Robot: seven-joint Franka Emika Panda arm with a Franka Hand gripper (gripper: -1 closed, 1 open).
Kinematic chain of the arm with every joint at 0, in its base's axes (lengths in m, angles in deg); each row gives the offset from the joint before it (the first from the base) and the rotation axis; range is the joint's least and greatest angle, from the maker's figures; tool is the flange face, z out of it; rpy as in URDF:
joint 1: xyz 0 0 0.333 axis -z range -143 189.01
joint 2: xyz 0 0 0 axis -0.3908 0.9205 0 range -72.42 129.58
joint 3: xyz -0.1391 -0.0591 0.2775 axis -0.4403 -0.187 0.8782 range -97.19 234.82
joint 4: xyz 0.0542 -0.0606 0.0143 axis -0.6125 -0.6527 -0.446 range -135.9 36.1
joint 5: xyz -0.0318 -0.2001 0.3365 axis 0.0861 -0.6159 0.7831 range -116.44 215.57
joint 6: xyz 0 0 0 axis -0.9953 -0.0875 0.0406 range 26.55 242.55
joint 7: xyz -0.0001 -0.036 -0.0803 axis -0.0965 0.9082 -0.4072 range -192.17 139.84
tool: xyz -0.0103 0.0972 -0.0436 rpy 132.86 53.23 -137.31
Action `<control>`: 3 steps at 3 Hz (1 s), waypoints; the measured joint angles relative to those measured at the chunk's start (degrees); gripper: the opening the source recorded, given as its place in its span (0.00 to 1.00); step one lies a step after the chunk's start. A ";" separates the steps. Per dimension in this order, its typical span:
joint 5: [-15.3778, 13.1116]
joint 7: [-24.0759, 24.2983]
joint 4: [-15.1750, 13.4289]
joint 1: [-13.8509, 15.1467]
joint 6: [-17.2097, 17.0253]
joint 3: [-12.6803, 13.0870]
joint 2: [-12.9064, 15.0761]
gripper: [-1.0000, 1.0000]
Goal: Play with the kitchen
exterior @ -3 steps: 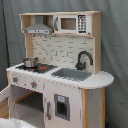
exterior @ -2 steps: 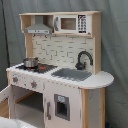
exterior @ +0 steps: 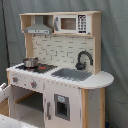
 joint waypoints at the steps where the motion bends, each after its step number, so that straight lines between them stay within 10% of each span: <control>1: 0.11 0.06 -2.98 -1.55 3.99 -3.87 0.94 1.00; 3: -0.53 -0.01 -5.91 1.03 14.50 -9.25 1.06 1.00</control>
